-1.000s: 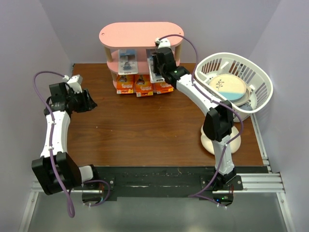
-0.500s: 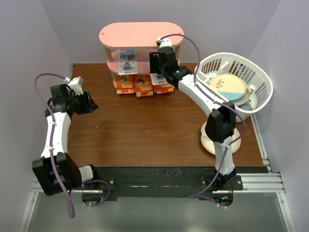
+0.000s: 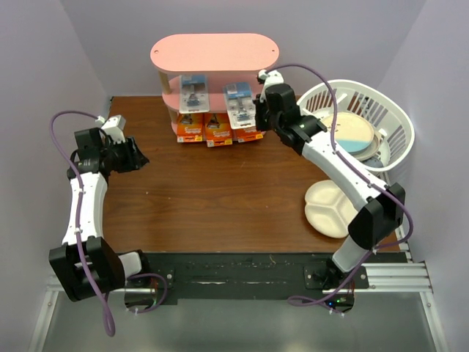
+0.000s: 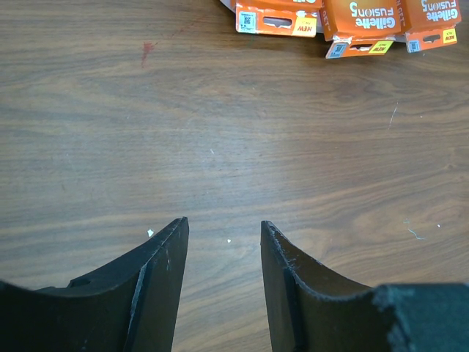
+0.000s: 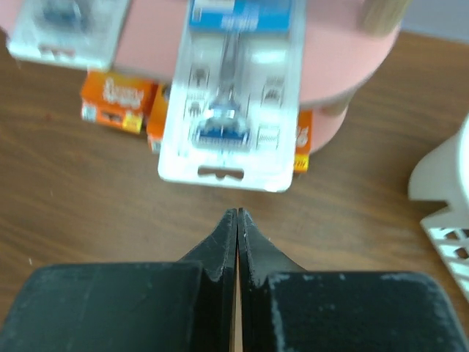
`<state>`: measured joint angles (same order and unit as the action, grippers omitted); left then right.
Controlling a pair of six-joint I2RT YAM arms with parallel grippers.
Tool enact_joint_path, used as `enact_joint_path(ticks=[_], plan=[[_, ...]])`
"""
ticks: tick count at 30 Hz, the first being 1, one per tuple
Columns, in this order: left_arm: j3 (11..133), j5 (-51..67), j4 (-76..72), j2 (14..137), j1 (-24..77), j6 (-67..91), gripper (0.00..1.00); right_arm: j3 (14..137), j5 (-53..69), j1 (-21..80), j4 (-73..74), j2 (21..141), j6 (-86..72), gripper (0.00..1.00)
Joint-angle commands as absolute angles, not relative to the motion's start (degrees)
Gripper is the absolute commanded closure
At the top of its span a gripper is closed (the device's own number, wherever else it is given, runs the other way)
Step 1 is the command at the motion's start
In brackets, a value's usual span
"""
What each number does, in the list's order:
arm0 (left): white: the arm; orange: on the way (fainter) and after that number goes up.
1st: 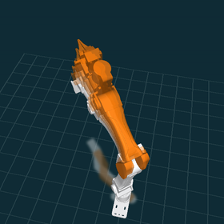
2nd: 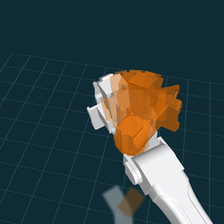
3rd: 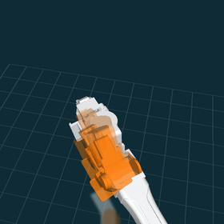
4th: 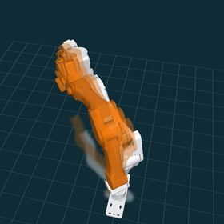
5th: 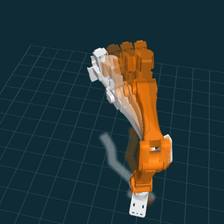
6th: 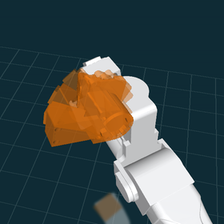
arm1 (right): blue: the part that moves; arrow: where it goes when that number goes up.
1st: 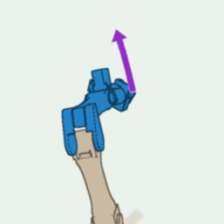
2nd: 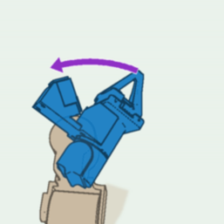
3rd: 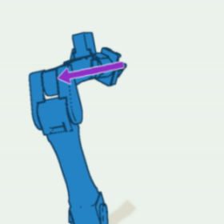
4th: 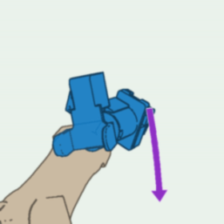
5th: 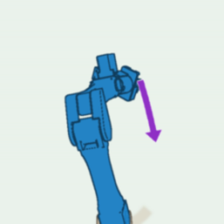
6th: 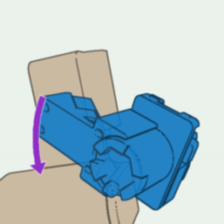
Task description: Place and organize the shaving razors onto the shelf
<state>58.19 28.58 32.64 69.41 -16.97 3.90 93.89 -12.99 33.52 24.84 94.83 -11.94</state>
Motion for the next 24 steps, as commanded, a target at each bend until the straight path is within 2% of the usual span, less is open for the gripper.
enact_joint_path(ticks=[1,7,24], plan=[[57.57,29.36,30.94,67.68,-17.58,4.13,0.51,89.04,-5.90,33.31,23.74,95.89,-10.64,1.00],[56.26,28.39,31.73,66.53,-17.49,3.16,0.51,92.98,-1.93,33.40,23.99,101.16,-7.92,1.00],[53.88,28.65,30.85,66.18,-18.02,3.43,0.51,102.65,-5.61,33.31,18.11,111.97,-8.34,1.00]])
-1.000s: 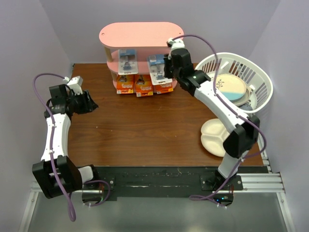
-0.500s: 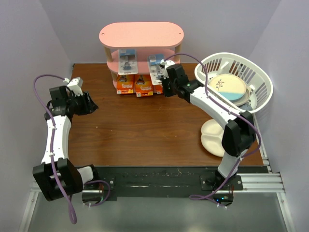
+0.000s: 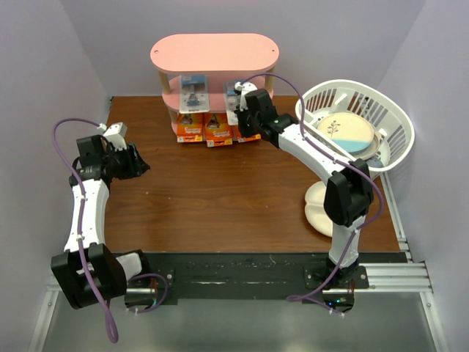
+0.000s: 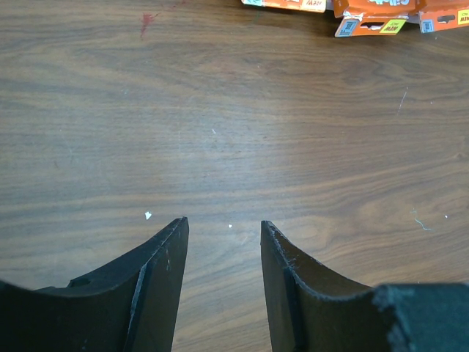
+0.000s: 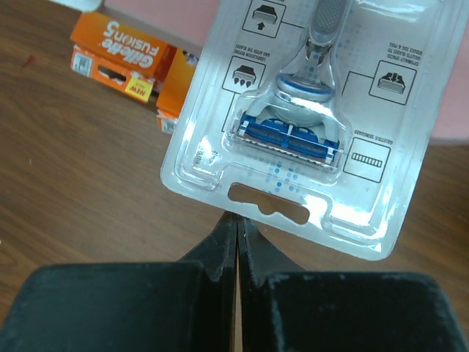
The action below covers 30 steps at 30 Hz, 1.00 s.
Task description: Place and organize the shaving razors onto the shelf
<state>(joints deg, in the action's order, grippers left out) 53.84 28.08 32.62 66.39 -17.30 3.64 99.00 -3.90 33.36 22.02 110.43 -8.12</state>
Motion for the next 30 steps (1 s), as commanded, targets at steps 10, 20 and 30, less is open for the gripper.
enact_joint_path(ticks=[10,20,30], plan=[[53.79,28.74,31.03,66.62,-18.02,3.52,0.51,103.18,-13.18,33.31,12.75,114.34,-10.81,1.00],[53.53,28.39,31.64,66.71,-18.11,3.25,0.51,92.90,-10.90,33.49,-2.99,111.62,-9.84,1.00],[52.74,28.39,33.22,66.80,-18.11,2.90,0.52,92.37,-10.46,33.40,-7.03,111.97,-9.32,1.00]])
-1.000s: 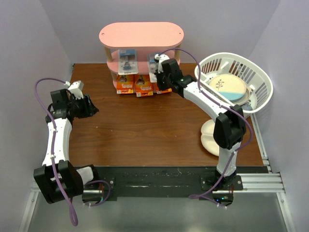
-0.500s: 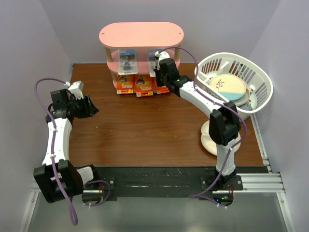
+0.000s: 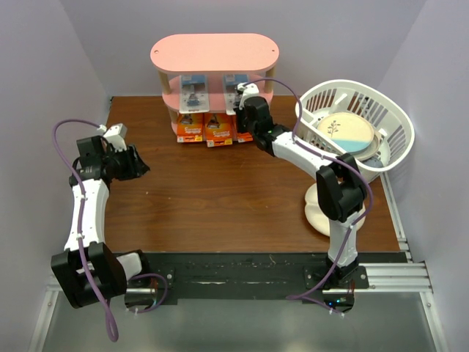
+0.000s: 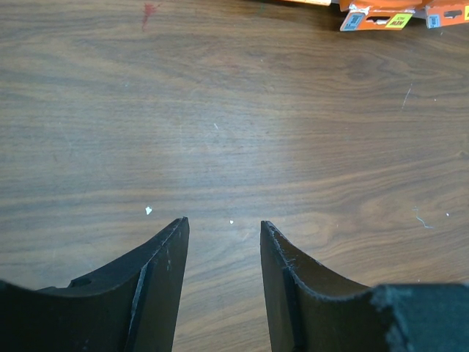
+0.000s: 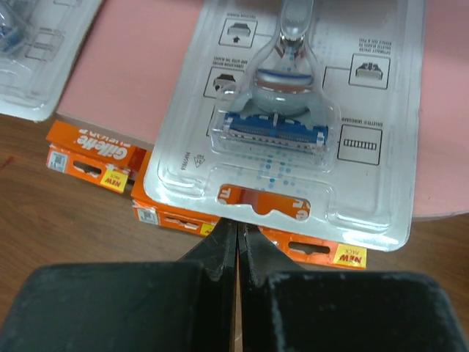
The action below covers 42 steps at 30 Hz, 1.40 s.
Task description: Place and organize the shaving razors onto the shelf
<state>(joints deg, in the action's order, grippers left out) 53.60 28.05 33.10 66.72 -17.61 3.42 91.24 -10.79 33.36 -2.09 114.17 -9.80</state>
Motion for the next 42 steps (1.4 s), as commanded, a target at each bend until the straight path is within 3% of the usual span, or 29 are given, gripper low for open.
enact_joint_path(ticks=[1,20,28,29,31,32,33,35,42], plan=[[52.65,28.39,33.14,66.71,-18.19,2.90,0.52,92.55,-10.46,33.40,-7.38,111.89,-8.79,1.00],[51.42,28.65,33.14,65.57,-18.72,3.16,0.52,96.68,-11.95,33.40,-8.35,115.66,-8.09,1.00],[51.41,30.32,32.17,65.22,-18.72,4.31,0.52,93.26,-8.10,33.49,-3.53,110.85,-8.18,0.98],[51.33,31.11,31.99,64.95,-18.81,3.87,0.50,92.47,-6.35,33.40,-2.30,109.70,-7.48,0.81],[51.33,34.27,31.38,64.08,-18.72,3.69,0.40,89.31,0.16,33.49,2.87,105.85,-4.68,0.62],[51.33,35.15,31.03,63.81,-18.72,3.95,0.01,88.43,3.22,33.40,5.08,104.60,-4.05,0.53],[51.07,36.81,30.42,63.46,-18.72,4.30,0.00,87.29,5.69,33.40,10.67,103.72,-3.43,0.30],[50.10,37.53,28.05,61.97,-18.28,4.92,0.00,86.66,12.20,33.49,16.84,101.18,-1.24,0.01],[46.15,35.51,20.22,61.34,-11.97,7.82,0.00,79.64,0.36,33.40,31.09,90.03,-6.42,0.01]])
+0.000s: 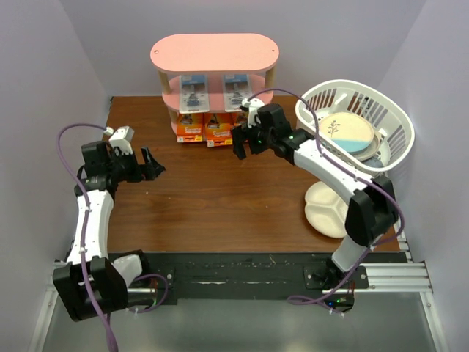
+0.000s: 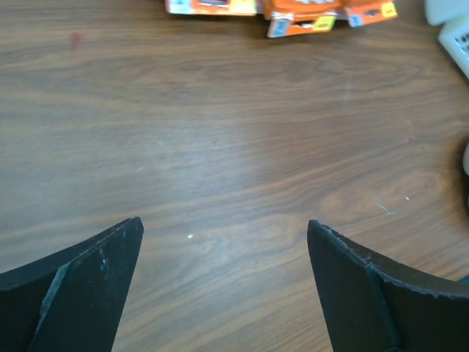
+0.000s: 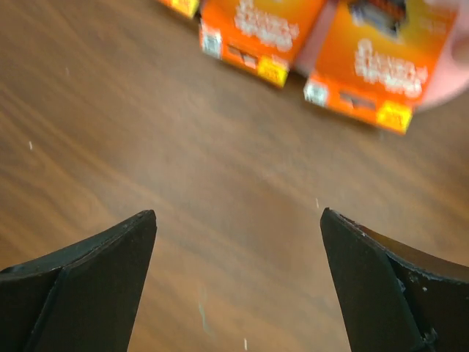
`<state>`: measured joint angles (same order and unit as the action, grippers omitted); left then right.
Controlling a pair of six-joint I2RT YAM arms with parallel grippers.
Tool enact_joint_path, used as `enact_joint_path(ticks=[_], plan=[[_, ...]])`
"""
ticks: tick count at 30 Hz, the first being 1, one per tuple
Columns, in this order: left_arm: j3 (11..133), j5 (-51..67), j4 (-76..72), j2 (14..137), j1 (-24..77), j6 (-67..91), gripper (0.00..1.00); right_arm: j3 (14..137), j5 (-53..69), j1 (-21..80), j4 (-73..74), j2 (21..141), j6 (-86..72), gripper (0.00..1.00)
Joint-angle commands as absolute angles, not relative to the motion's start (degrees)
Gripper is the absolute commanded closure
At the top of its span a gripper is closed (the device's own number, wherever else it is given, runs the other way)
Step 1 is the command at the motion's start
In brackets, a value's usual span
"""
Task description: Place and organize the shaving razors onto the shelf
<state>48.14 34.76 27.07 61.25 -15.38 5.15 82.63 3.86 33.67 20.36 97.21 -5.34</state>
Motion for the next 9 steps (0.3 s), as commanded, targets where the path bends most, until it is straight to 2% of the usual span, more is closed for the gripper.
enact_joint_path(ticks=[1,5,9], plan=[[45.62,35.07,19.61,62.13,-11.17,8.08,0.00,79.54,0.09,33.40,32.59,88.96,-6.07,0.01],[45.17,32.61,16.35,64.59,-7.56,8.44,0.00,79.46,-1.14,33.49,38.05,83.60,-4.49,0.01],[47.89,29.28,15.82,67.06,-5.80,8.88,0.00,76.21,4.64,33.40,35.78,77.62,-0.36,0.01]])
